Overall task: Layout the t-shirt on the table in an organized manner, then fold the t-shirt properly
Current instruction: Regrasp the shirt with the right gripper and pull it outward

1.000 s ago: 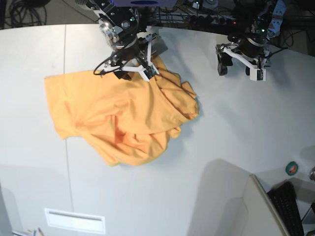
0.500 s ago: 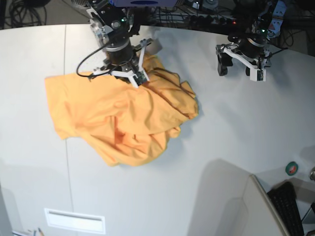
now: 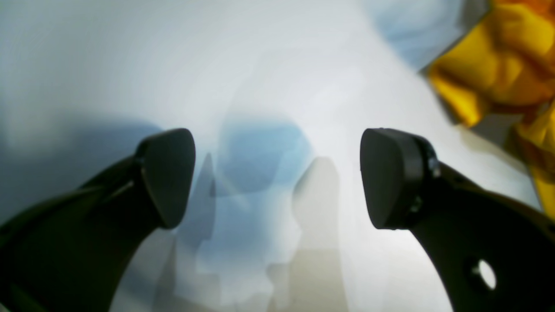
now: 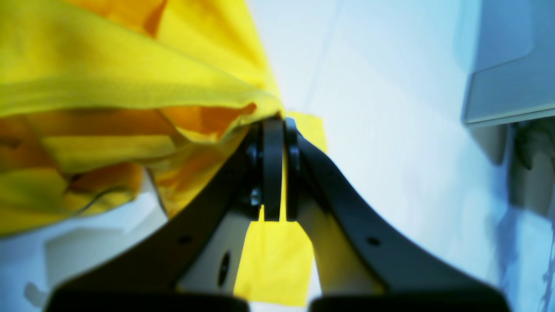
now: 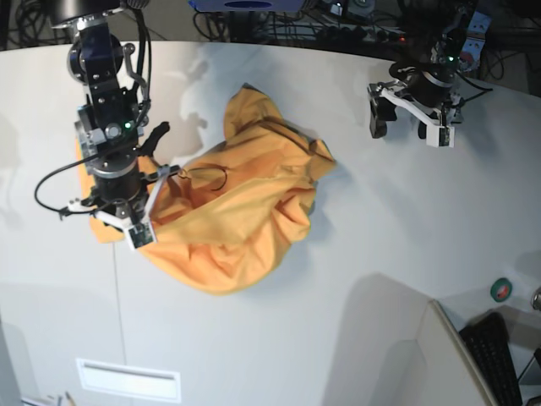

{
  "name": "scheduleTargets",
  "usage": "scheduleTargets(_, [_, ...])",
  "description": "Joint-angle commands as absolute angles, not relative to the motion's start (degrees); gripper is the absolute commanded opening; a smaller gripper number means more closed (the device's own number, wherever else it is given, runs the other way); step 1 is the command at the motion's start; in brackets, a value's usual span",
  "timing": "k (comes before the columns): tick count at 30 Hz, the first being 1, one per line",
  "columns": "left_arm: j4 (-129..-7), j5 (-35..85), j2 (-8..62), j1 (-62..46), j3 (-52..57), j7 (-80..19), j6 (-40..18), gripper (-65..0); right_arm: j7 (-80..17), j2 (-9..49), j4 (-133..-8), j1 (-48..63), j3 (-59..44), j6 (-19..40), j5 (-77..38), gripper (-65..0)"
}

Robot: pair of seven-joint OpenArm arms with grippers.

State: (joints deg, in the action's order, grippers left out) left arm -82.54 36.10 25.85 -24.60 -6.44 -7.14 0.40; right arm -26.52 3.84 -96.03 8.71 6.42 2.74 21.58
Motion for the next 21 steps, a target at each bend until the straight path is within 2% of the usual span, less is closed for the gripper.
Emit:
scheduleTargets(1, [-83.38,36.09,26.51,-24.75,-6.11,-6.11,0.22,-8.1,-25.19,4.44,-97.45,7.25,4.88,2.77,22.29,-65.0])
scheduleTargets(5, [-83.03,36.09,26.51,-24.66,-5.58,-6.11,0.22,-8.1,-25.19,5.23,-95.43,3.12,-0.66,3.3,22.29,-65.0])
scheduleTargets(10, [-83.12,36.09,26.51,-24.66,-5.58,-6.11,0.22,-8.1,-25.45,5.32,-86.29,-2.95,-7.78,3.3,22.29,-65.0])
scheduleTargets(13, [-83.03,36.09,26.51,-24.84,-5.58,-6.11,0.22,-8.1,-29.49,5.05,-84.53,-3.38,-9.01,3.38,22.11,-65.0])
scheduleTargets(14, [-82.95,36.09,26.51,-24.84,-5.58,-6.11,0.22,-8.1,-31.25,4.97,-85.49,-2.68,-8.31,3.38,22.11,-61.7])
scheduleTargets(16, [-82.95,36.09,26.51,-24.92,-5.58,-6.11,0.22,-8.1,-32.57,3.91,-88.75,-0.75,-6.55,3.38,22.11,-44.0])
scheduleTargets(17, [-82.95,36.09,26.51,-24.92,-5.58,-6.11,0.22,-8.1,-32.48,3.38,-91.38,0.92,-5.76,3.38,22.11,-37.1])
scheduleTargets(19, [-82.95,36.09,26.59,-24.66,-5.58,-6.11,0.22,-8.1,-32.48,2.59,-97.27,4.26,-3.74,3.38,22.11,-30.9])
scheduleTargets(21, [-82.95,36.09,26.59,-24.66,-5.58,-6.11,0.22,-8.1,-32.84,1.98,-104.13,7.43,0.31,3.38,22.11,-30.9])
